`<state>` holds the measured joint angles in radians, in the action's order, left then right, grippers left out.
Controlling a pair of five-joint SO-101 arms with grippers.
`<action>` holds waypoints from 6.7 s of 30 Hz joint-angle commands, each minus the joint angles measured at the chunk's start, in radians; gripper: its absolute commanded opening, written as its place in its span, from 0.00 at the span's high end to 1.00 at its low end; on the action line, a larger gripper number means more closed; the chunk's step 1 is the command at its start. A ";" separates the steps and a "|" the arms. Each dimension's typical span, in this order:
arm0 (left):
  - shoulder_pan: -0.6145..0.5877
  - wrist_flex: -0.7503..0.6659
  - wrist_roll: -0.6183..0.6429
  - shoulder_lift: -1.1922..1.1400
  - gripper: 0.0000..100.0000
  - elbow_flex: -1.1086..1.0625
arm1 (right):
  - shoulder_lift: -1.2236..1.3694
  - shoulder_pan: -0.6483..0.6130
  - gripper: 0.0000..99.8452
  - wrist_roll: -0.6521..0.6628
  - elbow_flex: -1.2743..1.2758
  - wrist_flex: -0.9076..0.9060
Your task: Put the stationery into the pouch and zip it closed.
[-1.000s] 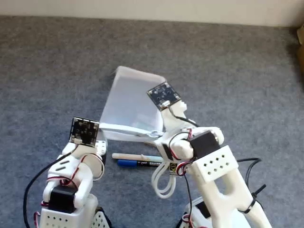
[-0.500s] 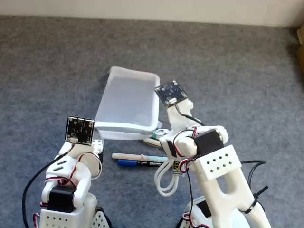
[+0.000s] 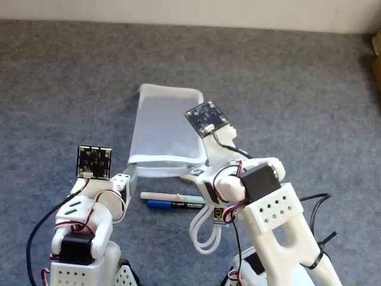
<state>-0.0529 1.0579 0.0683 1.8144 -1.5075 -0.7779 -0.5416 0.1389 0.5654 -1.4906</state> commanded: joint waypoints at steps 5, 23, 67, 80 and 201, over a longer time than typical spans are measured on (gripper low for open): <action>0.091 -0.129 -0.081 0.004 0.80 -0.076 | -0.116 -0.073 1.00 -0.011 -0.065 -0.019; 0.096 -0.071 -0.080 0.004 0.99 0.061 | -0.237 -0.027 0.96 -0.014 -0.059 0.031; -0.050 0.319 -0.253 -0.417 0.99 0.829 | -0.243 0.105 0.80 -0.140 0.305 0.475; -0.091 0.717 -0.176 -0.903 0.99 1.429 | -0.236 0.101 0.80 -0.135 0.305 0.440; -0.656 0.626 -0.040 -1.371 0.99 1.297 | 1.178 -0.081 0.92 0.288 -0.510 0.355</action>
<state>-0.6866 1.7008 0.0207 0.4733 -0.1849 0.3974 -0.6306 0.4181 0.0729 -1.1331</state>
